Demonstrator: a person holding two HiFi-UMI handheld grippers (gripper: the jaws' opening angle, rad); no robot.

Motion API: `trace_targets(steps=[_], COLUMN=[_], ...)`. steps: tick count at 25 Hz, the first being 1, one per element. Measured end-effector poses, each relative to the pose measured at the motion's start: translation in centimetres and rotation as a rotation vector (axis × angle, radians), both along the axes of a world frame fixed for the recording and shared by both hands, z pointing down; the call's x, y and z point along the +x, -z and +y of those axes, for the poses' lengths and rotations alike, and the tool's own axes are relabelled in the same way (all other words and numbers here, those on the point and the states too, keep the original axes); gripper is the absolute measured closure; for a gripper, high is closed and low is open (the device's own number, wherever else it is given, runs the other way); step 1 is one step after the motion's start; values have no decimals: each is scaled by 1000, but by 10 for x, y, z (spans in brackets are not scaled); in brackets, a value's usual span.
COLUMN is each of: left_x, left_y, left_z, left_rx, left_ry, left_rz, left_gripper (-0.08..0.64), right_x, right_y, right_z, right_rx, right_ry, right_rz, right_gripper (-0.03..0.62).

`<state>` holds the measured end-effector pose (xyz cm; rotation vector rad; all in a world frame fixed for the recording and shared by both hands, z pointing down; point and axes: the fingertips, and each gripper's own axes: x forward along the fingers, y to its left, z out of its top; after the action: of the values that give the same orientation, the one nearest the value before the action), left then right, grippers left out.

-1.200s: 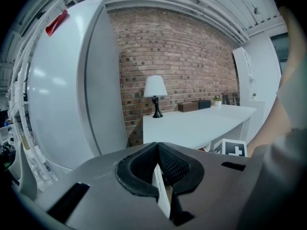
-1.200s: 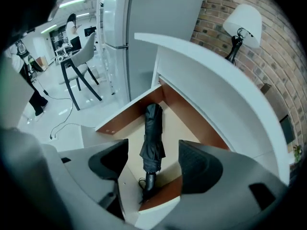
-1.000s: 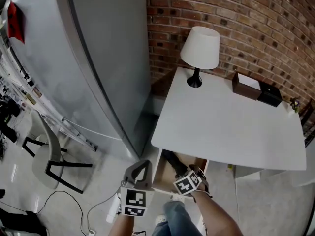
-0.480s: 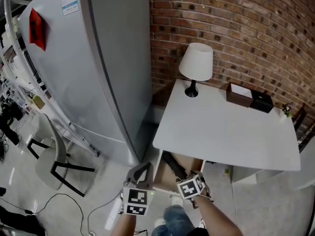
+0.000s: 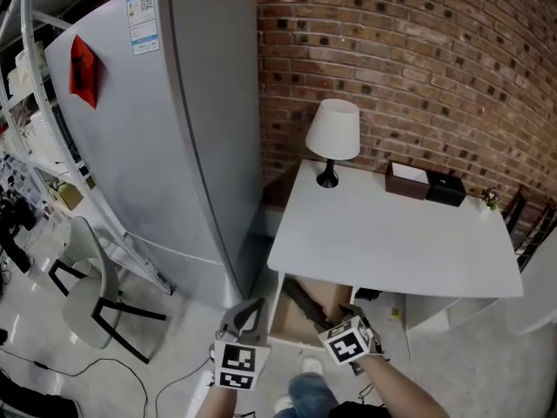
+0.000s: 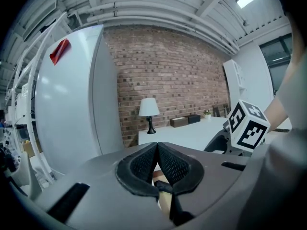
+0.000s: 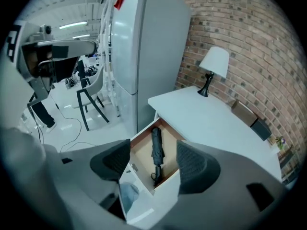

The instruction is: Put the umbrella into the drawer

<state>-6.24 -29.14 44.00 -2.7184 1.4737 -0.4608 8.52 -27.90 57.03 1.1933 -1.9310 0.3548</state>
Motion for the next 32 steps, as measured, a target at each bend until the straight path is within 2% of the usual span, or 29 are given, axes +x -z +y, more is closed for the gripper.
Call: trace_targets(steps=[2, 9, 16, 23, 26, 32], left_x=[-2, -3, -1, 3, 11, 32], left_y=[6, 29, 61, 90, 104, 135], left_z=[5, 12, 15, 13, 10, 10], left_rx=[16, 61, 124, 171, 186, 257], left_ry=[-11, -16, -7, 45, 65, 67], left_rz=[3, 45, 76, 116, 129, 75], left_gripper=[558, 559, 558, 560, 560, 558], right_x=[2, 16, 37, 62, 74, 97], right_y=[17, 87, 154, 203, 219, 260], right_z=[7, 28, 50, 56, 55, 57], right_rx=[47, 197, 350, 490, 513, 585], right_ry=[1, -87, -173, -164, -156, -148], right_rz=[4, -50, -155, -161, -180, -205], right_gripper=[296, 299, 308, 348, 365, 428])
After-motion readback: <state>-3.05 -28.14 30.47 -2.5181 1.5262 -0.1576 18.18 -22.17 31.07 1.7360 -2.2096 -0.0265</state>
